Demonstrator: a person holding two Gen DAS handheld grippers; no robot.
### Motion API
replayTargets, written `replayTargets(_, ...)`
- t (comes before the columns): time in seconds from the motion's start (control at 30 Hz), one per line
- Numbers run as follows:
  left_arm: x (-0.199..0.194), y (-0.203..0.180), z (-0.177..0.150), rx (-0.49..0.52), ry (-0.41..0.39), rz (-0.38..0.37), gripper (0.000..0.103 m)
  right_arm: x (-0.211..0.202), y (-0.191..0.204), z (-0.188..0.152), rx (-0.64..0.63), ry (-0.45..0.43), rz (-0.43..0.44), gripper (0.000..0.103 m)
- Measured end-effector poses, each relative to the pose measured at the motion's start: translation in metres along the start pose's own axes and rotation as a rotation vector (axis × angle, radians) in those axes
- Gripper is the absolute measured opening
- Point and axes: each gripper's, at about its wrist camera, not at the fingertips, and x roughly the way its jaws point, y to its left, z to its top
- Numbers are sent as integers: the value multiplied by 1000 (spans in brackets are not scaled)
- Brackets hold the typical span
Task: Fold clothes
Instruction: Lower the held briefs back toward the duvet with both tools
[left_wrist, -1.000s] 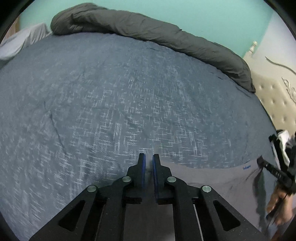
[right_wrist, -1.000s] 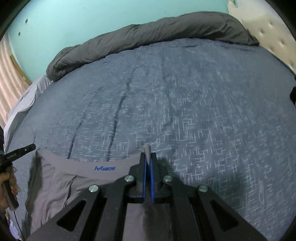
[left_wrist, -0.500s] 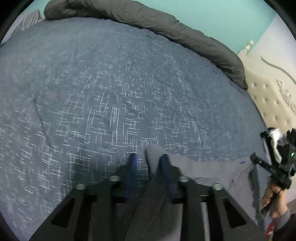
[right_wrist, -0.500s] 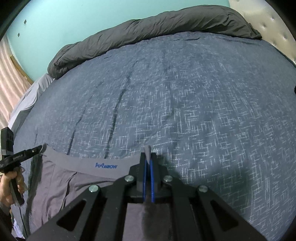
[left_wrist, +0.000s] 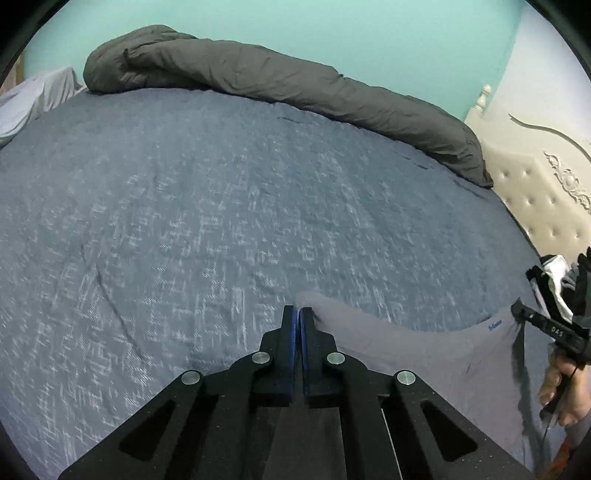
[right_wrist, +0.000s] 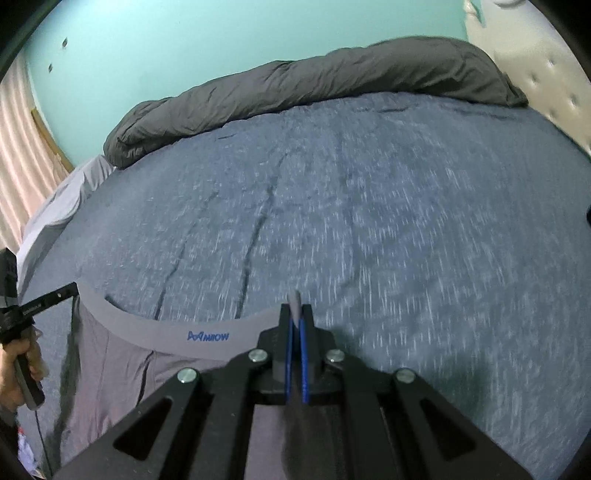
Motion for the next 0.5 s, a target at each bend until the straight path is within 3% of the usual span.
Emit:
replayTargets(0.33,32,12,5,-12,76,27,2,57,4,21,-46,102,-66,3)
replayTargets(0.5,45,23,1,-43,125,23,9,75,-9,15,29,147,-44,6)
